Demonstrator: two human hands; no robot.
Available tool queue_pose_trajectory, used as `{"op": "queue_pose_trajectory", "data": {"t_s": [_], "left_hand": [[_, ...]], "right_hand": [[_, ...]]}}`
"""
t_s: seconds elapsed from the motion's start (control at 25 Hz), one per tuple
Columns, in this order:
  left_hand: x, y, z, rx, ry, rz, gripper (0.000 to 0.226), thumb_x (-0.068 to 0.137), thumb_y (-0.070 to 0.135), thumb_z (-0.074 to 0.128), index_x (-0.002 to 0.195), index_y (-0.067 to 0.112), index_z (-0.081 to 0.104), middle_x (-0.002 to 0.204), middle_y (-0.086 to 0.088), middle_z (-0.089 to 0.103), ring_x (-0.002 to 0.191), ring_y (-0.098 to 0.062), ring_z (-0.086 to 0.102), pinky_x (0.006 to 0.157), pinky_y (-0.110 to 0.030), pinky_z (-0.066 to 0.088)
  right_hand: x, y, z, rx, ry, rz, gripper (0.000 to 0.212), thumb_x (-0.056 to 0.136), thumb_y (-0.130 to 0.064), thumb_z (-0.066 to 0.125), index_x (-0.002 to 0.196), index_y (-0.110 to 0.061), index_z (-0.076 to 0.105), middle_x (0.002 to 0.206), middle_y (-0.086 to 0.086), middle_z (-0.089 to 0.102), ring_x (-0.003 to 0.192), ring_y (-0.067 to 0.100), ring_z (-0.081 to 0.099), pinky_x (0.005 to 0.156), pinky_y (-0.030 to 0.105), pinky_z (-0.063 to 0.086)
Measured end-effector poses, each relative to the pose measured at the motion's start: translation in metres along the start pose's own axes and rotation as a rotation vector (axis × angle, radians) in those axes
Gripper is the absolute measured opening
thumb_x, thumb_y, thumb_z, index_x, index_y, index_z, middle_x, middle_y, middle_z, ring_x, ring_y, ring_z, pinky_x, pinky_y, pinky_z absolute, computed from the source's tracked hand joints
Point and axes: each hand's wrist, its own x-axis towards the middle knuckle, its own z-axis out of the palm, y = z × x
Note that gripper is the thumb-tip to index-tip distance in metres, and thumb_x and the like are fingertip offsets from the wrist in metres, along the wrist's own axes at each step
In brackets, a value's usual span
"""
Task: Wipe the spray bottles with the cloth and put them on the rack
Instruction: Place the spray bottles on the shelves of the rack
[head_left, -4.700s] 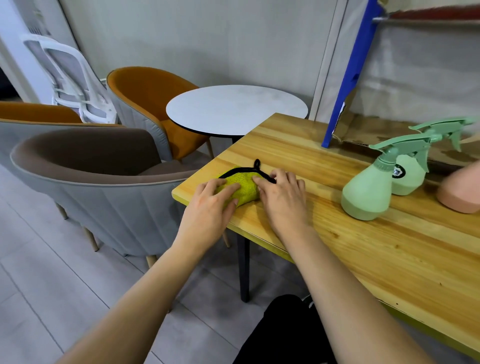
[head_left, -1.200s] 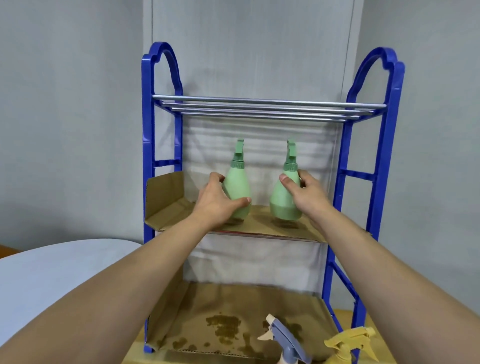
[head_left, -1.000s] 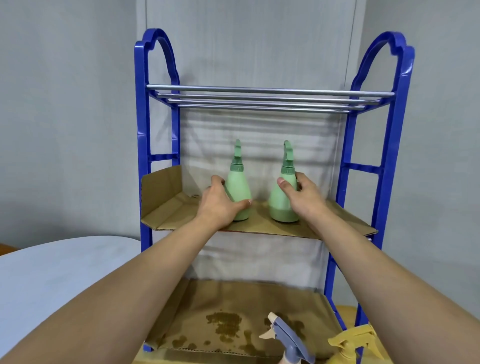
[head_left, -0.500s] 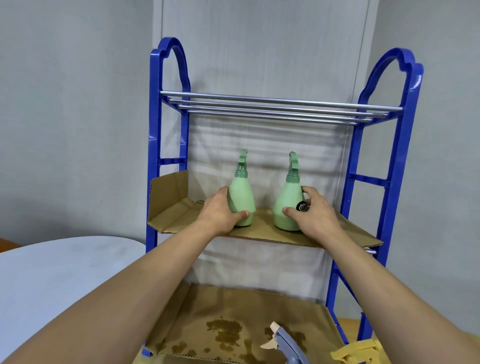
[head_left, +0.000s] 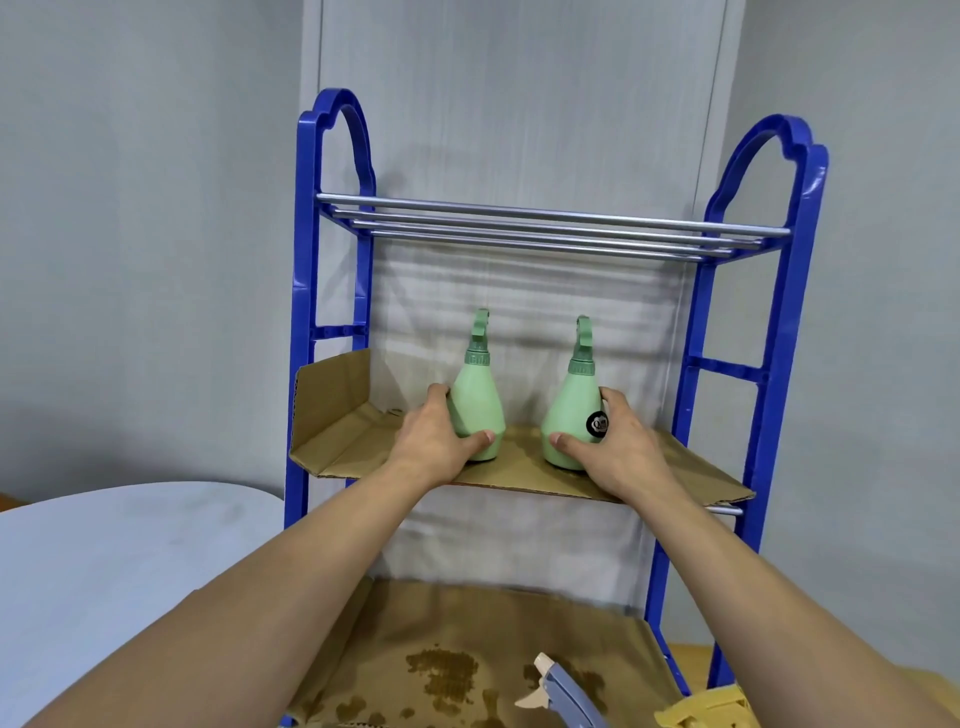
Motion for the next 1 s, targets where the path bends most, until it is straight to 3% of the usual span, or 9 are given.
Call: {"op": "queue_pose_trajectory", "data": {"t_s": [0.32,0.76,1.0], "left_hand": [[-0.003,0.000,0.001,-0.013,0.024,-0.006,0.077,0.086,0.042,0.080,0.146,0.015,0.039,0.139,-0.010,0.058,0.132,-0.030,0.049,0.100,-0.038,0.045],[-0.005,0.005,0.001,0.000,0.031,-0.057,0.078,0.083,0.046,0.082,0.144,0.017,0.041,0.135,-0.011,0.059,0.127,-0.032,0.055,0.099,-0.042,0.048],[-0.008,0.002,-0.002,0.002,0.036,-0.012,0.092,0.085,0.047,0.080,0.154,0.015,0.029,0.146,-0.014,0.048,0.133,-0.034,0.050,0.105,-0.042,0.044]], "right_hand": [[0.001,0.003,0.003,0.001,0.014,-0.017,0.092,0.079,-0.048,0.080,0.154,-0.024,0.033,0.133,0.004,0.062,0.123,0.025,0.057,0.098,0.033,0.046],[0.000,0.003,0.002,0.002,0.003,-0.006,0.094,0.079,-0.046,0.081,0.155,-0.026,0.031,0.137,0.005,0.059,0.125,0.025,0.055,0.101,0.034,0.045],[-0.011,-0.001,-0.002,0.016,0.030,0.005,0.100,0.080,-0.049,0.078,0.159,-0.028,0.020,0.147,0.010,0.051,0.135,0.029,0.048,0.105,0.039,0.042]]}}
